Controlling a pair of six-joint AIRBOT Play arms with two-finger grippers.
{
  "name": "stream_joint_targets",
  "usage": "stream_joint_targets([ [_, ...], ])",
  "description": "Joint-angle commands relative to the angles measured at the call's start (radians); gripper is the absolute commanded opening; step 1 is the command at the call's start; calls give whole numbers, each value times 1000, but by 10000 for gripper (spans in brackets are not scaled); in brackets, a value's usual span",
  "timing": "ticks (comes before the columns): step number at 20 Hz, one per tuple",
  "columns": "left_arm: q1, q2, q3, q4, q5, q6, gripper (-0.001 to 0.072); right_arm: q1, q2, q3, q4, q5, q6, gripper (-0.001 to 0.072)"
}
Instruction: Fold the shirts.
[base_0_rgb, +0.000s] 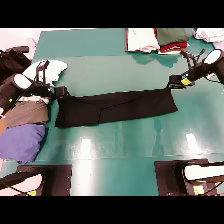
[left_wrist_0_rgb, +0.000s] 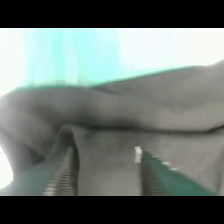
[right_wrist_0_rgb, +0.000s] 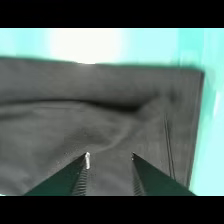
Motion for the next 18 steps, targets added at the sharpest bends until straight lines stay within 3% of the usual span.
stream_joint_targets([
  [1,0,-10,76,-21,-65,-15,212,-48,-27,45,65,48,-105,416],
  [2,-1,-10,91,-41,-79,-14,56,-81,-29,43,74,79,-126,421],
  [3,-8,-10,99,-59,-86,-14,25,-115,-28,31,72,93,-133,505],
  [4,-21,-10,100,-68,-89,-14,25,-156,-29,12,72,105,-135,576],
  [5,-42,-10,100,-68,-88,-14,25,-198,-29,-15,74,105,-135,603],
  [10,-215,-30,100,-76,-28,-103,25,-372,-100,-168,231,71,-225,594],
  [15,-362,-106,115,-108,122,-193,25,-303,-214,-170,327,76,-275,548],
  [17,-398,-169,156,-134,143,-202,25,-250,-224,-170,329,64,-309,355],
  [18,-417,-208,183,-145,143,-202,24,-227,-216,-170,331,60,-324,177],
])
